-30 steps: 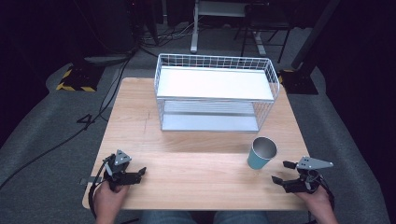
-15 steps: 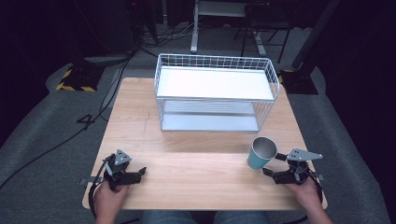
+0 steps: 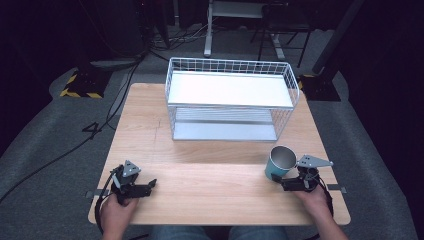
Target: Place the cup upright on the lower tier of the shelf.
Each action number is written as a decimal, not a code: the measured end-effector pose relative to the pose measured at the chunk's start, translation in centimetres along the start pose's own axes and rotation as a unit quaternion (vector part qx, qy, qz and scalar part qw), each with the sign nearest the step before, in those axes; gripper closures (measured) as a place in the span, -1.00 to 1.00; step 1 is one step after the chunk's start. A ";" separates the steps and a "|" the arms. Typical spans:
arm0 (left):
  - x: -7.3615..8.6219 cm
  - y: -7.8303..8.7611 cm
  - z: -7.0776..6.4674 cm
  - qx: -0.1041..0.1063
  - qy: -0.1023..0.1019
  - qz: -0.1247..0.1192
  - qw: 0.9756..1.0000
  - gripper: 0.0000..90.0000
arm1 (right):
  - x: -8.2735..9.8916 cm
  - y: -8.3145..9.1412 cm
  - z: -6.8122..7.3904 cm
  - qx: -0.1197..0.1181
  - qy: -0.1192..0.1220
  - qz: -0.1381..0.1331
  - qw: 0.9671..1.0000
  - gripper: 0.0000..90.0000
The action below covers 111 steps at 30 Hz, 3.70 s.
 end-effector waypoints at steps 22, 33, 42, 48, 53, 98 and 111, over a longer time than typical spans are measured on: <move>0.0 0.0 0.0 0.000 0.000 0.000 1.000 -0.66 | 0.2 -1.0 0.4 0.007 0.012 0.001 1.000 -0.46; 0.0 0.0 0.0 0.000 0.000 0.000 1.000 -0.66 | -0.5 -0.6 0.6 -0.001 0.011 -0.006 1.000 -0.45; 0.0 0.0 0.0 0.000 0.000 0.000 1.000 -0.66 | -1.9 -0.6 1.0 -0.005 0.016 -0.007 1.000 -0.45; 0.0 0.0 0.0 0.000 0.000 0.000 1.000 -0.66 | -3.7 -1.0 1.5 -0.010 0.020 -0.010 1.000 -0.45; 0.0 0.0 0.0 0.000 0.000 0.000 1.000 -0.66 | -5.0 -1.7 1.9 -0.015 0.023 -0.008 1.000 -0.45; 0.0 0.1 -0.2 0.000 0.000 0.000 1.000 -0.66 | -11.8 -12.9 4.6 -0.023 0.027 -0.005 0.999 -0.45; 0.0 0.0 -0.2 0.000 0.000 0.000 1.000 -0.67 | -13.6 -16.4 4.6 -0.010 0.027 -0.015 0.999 -0.45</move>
Point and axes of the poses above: each handheld gripper's, and its own axes: y roughly backward along the jaws, x roughly out of its underside, z roughly to its left, the point moved 3 cm from there along -y, roughly forward along the jaws, and after that the axes turned 11 degrees about -y, right-handed, at the moved point
